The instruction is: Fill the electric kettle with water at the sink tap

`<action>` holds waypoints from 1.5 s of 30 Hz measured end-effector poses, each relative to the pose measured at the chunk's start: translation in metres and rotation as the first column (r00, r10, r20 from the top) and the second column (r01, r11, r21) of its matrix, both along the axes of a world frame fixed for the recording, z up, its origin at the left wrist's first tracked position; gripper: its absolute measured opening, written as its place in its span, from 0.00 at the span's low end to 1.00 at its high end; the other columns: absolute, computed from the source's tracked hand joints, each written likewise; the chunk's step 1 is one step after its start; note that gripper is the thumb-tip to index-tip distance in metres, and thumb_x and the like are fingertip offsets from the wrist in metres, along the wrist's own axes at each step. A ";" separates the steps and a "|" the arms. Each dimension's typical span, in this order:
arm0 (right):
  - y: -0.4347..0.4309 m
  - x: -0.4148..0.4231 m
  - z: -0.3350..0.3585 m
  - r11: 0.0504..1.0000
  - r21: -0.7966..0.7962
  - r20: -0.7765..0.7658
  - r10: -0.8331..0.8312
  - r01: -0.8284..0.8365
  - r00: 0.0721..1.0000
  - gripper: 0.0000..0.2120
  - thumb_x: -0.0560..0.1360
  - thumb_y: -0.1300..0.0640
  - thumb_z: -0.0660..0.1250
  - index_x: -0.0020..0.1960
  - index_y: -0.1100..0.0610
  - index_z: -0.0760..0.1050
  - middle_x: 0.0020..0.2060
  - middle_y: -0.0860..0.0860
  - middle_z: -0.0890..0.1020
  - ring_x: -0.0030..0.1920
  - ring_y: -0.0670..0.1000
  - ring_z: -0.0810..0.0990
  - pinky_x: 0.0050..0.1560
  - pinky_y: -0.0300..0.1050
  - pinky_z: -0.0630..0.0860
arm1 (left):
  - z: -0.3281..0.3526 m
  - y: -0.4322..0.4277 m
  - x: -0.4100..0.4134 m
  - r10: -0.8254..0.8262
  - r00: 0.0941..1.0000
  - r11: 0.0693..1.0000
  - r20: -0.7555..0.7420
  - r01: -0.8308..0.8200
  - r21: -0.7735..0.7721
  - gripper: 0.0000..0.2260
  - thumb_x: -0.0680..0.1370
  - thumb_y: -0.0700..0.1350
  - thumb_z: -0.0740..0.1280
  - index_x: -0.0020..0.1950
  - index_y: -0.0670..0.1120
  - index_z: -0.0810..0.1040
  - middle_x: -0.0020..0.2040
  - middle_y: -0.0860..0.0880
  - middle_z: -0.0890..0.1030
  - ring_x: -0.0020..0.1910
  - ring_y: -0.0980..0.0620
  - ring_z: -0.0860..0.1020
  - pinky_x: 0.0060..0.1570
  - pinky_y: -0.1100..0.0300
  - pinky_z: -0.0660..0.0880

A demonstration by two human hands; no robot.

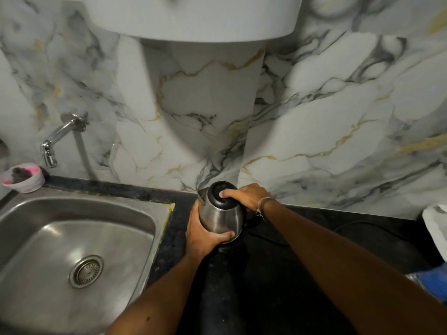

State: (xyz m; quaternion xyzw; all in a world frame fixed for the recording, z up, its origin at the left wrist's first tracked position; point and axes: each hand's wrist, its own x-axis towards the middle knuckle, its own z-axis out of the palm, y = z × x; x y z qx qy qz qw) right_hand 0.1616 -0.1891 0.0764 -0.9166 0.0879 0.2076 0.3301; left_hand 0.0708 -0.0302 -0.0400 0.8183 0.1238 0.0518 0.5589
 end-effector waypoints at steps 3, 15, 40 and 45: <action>-0.007 0.011 -0.014 1.000 0.003 -0.025 0.001 -0.001 1.000 0.37 0.54 0.20 0.72 0.43 0.52 0.87 0.41 0.50 0.89 0.41 0.53 0.88 0.38 0.46 0.77 | -0.009 -0.005 0.009 -0.008 1.000 1.000 -0.013 0.009 0.009 0.67 0.51 0.60 0.90 0.85 0.59 0.61 0.78 0.54 0.75 0.75 0.49 0.75 0.74 0.39 0.75; -0.024 0.018 -0.044 1.000 -0.004 -0.040 0.025 -0.025 0.999 0.36 0.55 0.19 0.71 0.37 0.52 0.83 0.37 0.50 0.86 0.40 0.52 0.85 0.38 0.45 0.74 | -0.027 -0.018 0.011 -0.050 0.999 0.999 -0.020 0.050 0.008 0.67 0.54 0.59 0.91 0.87 0.57 0.61 0.79 0.54 0.75 0.76 0.49 0.74 0.74 0.47 0.73; -0.029 -0.003 -0.043 0.999 0.039 0.028 -0.011 0.010 1.000 0.40 0.58 0.19 0.68 0.51 0.50 0.88 0.52 0.52 0.91 0.53 0.55 0.87 0.62 0.58 0.84 | -0.044 -0.014 0.016 -0.141 0.987 0.990 -0.075 0.141 -0.006 0.73 0.51 0.60 0.92 0.88 0.59 0.54 0.83 0.53 0.69 0.80 0.50 0.70 0.77 0.42 0.72; -0.027 -0.026 -0.022 0.994 -0.111 0.141 0.003 0.013 0.990 0.54 0.68 0.16 0.56 0.86 0.44 0.59 0.82 0.55 0.69 0.81 0.63 0.67 0.76 0.66 0.68 | -0.010 0.007 0.003 -0.247 0.959 0.960 -0.139 0.261 0.097 0.84 0.48 0.67 0.90 0.90 0.53 0.39 0.90 0.50 0.54 0.88 0.48 0.54 0.85 0.42 0.59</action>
